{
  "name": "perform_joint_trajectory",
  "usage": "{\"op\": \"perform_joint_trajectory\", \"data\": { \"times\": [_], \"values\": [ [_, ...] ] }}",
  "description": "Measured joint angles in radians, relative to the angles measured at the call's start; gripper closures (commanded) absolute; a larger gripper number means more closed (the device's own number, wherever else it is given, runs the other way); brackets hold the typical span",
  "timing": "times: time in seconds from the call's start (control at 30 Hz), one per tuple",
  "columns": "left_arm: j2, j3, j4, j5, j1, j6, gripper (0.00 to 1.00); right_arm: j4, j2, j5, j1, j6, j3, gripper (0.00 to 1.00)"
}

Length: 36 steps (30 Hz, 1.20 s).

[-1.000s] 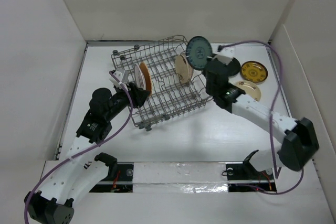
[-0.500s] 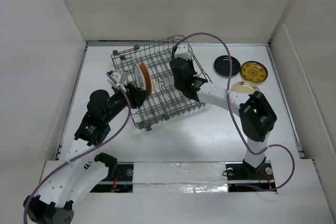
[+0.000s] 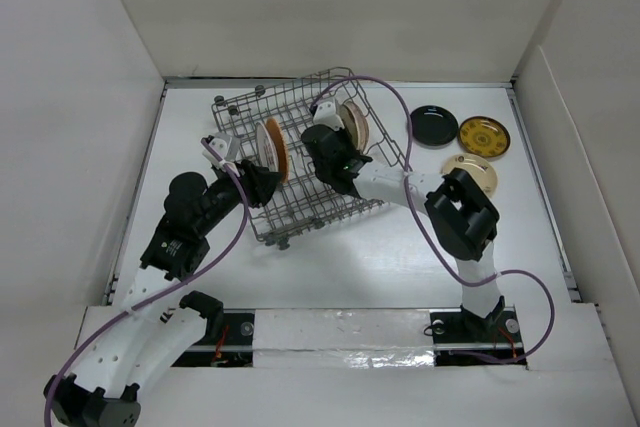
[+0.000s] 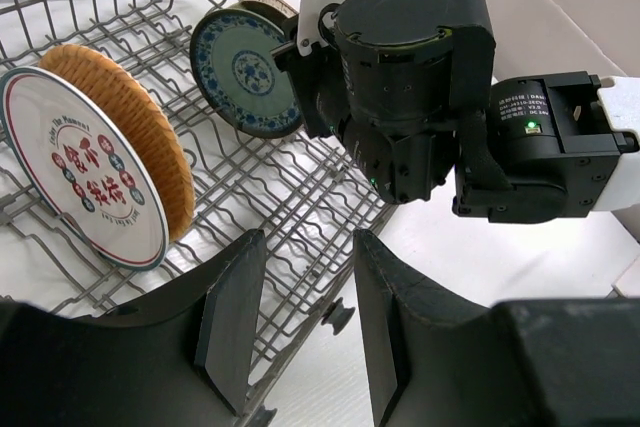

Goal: Load the plates into the dish rack

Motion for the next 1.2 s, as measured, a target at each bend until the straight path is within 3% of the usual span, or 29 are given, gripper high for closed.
{"op": "perform_joint_trajectory", "data": {
  "times": [0.2, 0.3, 0.4, 0.47, 0.6, 0.63, 0.8, 0.83, 0.93, 1.03, 1.2],
  "values": [
    [0.0, 0.0, 0.0, 0.0, 0.0, 0.0, 0.62, -0.032, 0.01, 0.012, 0.017, 0.042, 0.005, 0.99],
    [0.0, 0.0, 0.0, 0.0, 0.0, 0.0, 0.62, -0.036, 0.016, 0.023, 0.027, 0.066, 0.005, 0.93],
    [0.0, 0.0, 0.0, 0.0, 0.0, 0.0, 0.62, -0.05, 0.016, 0.024, 0.037, 0.093, 0.01, 0.8],
    [0.0, 0.0, 0.0, 0.0, 0.0, 0.0, 0.62, -0.058, 0.016, 0.022, 0.042, 0.114, 0.013, 0.64],
    [0.0, 0.0, 0.0, 0.0, 0.0, 0.0, 0.62, -0.118, 0.014, -0.001, 0.048, 0.158, 0.036, 0.52],
    [0.0, 0.0, 0.0, 0.0, 0.0, 0.0, 0.62, -0.134, 0.01, -0.011, 0.049, 0.169, 0.04, 0.44],
    [-0.002, 0.0, -0.002, 0.0, 0.0, 0.0, 0.62, -0.214, -0.109, -0.116, 0.043, 0.251, 0.033, 0.42],
    [-0.002, 0.0, -0.002, 0.0, 0.0, 0.0, 0.62, -0.214, -0.154, -0.141, 0.041, 0.267, 0.018, 0.46],
    [-0.008, 0.0, -0.005, 0.0, 0.0, 0.0, 0.62, -0.181, -0.364, -0.218, 0.005, 0.332, -0.094, 1.0],
    [-0.015, 0.0, -0.008, 0.0, 0.0, 0.0, 0.62, -0.087, -0.626, -0.298, -0.13, 0.447, -0.295, 1.0],
    [-0.02, 0.0, -0.008, 0.002, 0.0, 0.0, 0.62, 0.057, -0.953, -0.388, -0.561, 0.656, -0.723, 0.98]
  ]
}}
